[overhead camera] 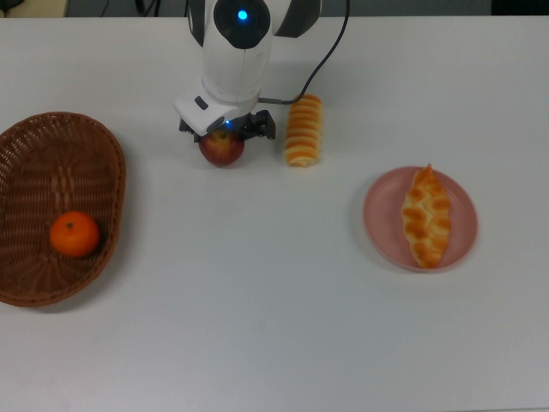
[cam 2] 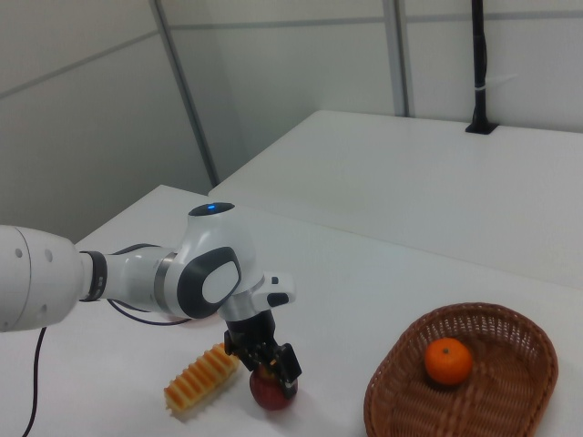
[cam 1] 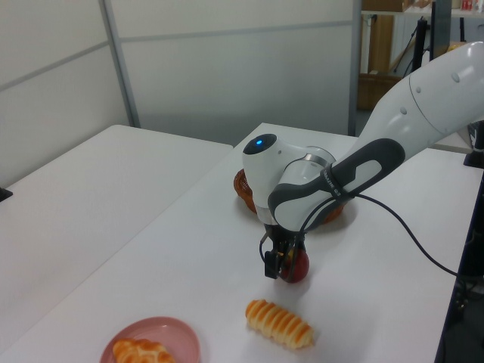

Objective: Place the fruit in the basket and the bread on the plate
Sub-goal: 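Move the gripper to the red apple and close on it, then lift the red apple off the table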

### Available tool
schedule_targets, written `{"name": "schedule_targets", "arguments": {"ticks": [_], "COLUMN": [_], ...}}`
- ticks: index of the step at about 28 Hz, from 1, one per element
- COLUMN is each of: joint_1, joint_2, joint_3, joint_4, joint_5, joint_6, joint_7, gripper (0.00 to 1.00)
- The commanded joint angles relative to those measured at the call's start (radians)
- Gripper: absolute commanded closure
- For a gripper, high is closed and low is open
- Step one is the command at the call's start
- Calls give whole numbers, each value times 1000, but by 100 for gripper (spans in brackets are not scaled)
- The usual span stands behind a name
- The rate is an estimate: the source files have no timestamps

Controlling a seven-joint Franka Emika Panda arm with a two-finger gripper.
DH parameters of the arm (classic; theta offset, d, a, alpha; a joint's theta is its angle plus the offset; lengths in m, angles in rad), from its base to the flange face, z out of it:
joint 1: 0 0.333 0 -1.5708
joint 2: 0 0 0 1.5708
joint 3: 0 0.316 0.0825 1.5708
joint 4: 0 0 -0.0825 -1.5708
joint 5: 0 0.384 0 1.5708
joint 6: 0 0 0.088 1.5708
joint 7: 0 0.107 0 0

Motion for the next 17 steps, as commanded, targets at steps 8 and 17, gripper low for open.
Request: {"name": "schedule_targets", "arguments": {"ticks": [8,17], "joint_1": [-22,-35], "joint_2": [16,9], "joint_3": [-4,-6], "joint_4": [-16,-8], "joint_5": [-27,-17], "joint_6": [40,34], "joint_7": [6,-4], "gripper": [40,84]}}
